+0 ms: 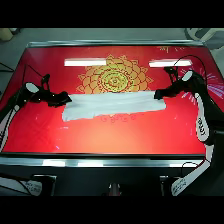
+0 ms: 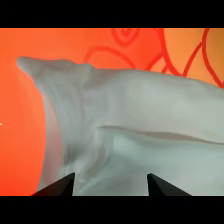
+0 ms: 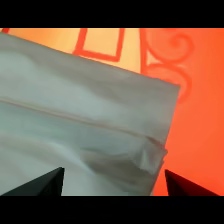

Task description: Fold the shirts.

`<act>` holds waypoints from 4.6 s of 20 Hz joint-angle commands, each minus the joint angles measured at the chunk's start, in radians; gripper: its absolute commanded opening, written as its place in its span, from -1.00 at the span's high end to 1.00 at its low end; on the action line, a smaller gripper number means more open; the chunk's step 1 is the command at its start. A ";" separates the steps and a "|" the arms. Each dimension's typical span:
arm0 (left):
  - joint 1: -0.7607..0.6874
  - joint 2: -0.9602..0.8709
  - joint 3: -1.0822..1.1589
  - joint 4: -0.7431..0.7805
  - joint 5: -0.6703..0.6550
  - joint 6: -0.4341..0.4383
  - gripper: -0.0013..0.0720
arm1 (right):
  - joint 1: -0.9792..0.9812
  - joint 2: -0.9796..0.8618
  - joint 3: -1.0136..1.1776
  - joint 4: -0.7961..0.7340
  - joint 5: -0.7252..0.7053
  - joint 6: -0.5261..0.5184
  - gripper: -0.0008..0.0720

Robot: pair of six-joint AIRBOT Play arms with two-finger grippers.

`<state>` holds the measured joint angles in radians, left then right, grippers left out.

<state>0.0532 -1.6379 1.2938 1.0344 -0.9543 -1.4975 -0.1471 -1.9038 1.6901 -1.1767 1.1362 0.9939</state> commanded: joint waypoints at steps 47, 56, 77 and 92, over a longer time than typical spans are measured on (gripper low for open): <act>-0.171 0.071 0.188 -0.256 0.128 0.064 0.90 | 0.317 0.369 0.005 0.410 0.099 0.098 0.92; 0.184 0.593 0.188 -0.184 0.027 0.088 0.90 | 0.637 -0.036 0.006 0.708 -0.236 0.066 0.91; 0.180 0.686 0.125 -0.185 -0.007 0.113 0.90 | 0.258 0.077 -0.272 0.373 -0.034 0.191 -0.67; 0.126 0.685 0.125 -0.185 0.003 0.110 0.90 | 0.032 0.116 -0.049 0.620 0.147 -0.041 0.92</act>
<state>0.1814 -0.9527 1.4189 0.8494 -0.9539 -1.3869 0.0002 -1.8187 1.5578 -0.5686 1.2377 0.9825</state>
